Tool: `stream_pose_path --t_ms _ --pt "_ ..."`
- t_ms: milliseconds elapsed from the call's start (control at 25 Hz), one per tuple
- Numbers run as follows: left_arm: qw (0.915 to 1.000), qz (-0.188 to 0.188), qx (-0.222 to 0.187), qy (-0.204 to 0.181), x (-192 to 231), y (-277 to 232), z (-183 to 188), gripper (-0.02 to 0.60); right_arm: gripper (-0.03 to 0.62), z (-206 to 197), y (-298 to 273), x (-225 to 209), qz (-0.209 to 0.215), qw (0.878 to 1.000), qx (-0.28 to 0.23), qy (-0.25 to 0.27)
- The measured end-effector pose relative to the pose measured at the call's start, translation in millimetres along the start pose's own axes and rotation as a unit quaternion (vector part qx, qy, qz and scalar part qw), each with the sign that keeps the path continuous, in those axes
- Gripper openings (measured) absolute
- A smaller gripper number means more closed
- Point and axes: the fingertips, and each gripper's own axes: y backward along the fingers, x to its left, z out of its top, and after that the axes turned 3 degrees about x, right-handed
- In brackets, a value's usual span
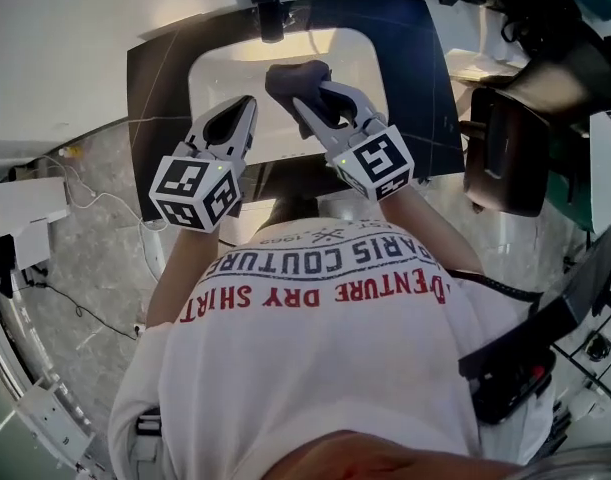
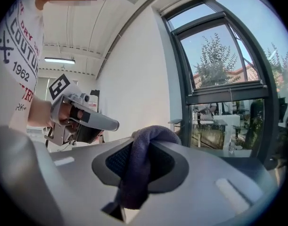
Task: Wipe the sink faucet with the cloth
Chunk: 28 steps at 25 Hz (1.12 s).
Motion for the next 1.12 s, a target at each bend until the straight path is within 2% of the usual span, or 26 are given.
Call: stream_pose_path --t_ms 240,520,640,800,920,1120 --pt "0.9995 0.026 0.012 0.008 -20 64 -26 0.002 0.069 3 27 65 0.019 1.000 -0.002 -0.004" --pt "0.9999 0.014 -0.006 -0.001 -9 83 -11 0.002 0.069 11 30 79 -0.008 1.000 -0.002 -0.003" --pt "0.9998 0.006 0.001 -0.017 18 85 -7 0.002 0.069 16 4 76 -0.030 1.000 -0.002 -0.005" --pt "0.9994 -0.010 0.020 -0.028 88 90 -3 0.002 0.069 28 -57 88 -0.065 0.998 0.006 -0.005" --pt "0.9984 -0.037 0.024 -0.035 137 93 9 0.002 0.069 42 -103 97 -0.093 0.996 0.005 -0.004" --pt "0.9930 -0.098 0.027 -0.059 186 93 27 0.000 0.069 61 -152 102 -0.157 0.987 0.007 -0.017"
